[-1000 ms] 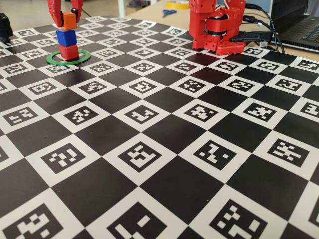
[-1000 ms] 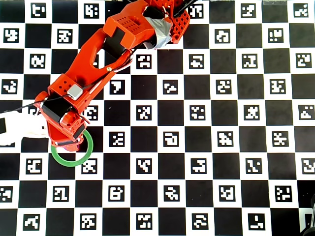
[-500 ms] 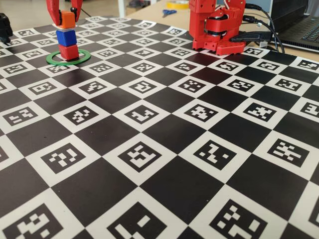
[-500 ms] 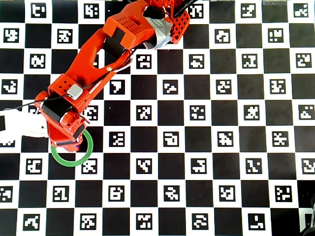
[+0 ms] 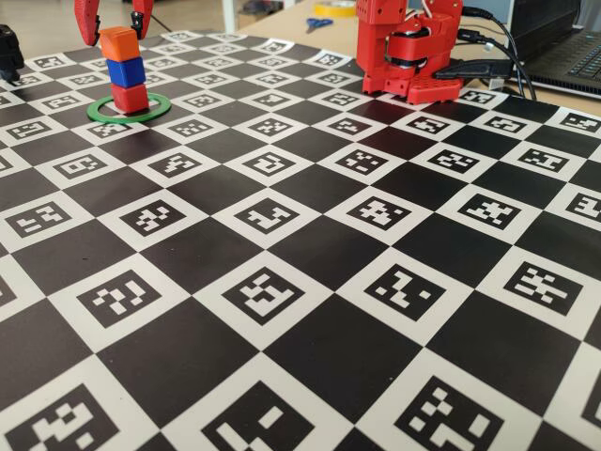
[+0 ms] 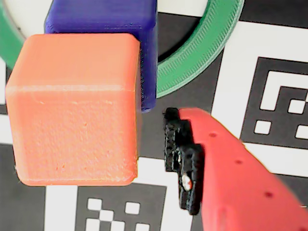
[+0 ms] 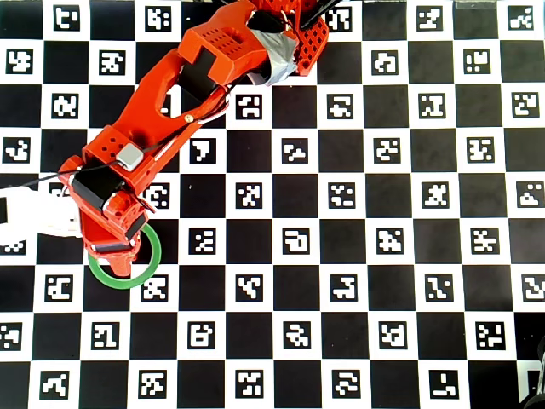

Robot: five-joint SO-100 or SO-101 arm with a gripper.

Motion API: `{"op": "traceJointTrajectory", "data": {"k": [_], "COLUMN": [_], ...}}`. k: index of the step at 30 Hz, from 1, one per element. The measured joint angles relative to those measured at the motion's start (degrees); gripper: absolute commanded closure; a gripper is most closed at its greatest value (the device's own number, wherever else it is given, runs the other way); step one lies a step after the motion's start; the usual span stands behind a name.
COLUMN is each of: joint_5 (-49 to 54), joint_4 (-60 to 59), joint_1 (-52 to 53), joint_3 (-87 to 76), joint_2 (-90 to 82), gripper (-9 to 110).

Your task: Grab the red cube then put it in the green circle then put the blue cube on top and finally the orange cube on top

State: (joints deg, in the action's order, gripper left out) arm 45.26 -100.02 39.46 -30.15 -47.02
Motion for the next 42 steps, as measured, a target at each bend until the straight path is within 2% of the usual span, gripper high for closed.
{"op": "traceJointTrajectory", "data": {"k": [9,22,36,42], "joint_5": [-0.62,-1.85,-1.76,-0.79], "joint_4": [0.00,0.00,1.49,6.59], "joint_1": [0.18,0.18,-1.32,-2.55], "joint_3": [0.00,-6.77,-31.99,-45.09], "joint_2": [0.00,-5.62,-28.48,-38.06], "gripper": [51,51,64,76]}}
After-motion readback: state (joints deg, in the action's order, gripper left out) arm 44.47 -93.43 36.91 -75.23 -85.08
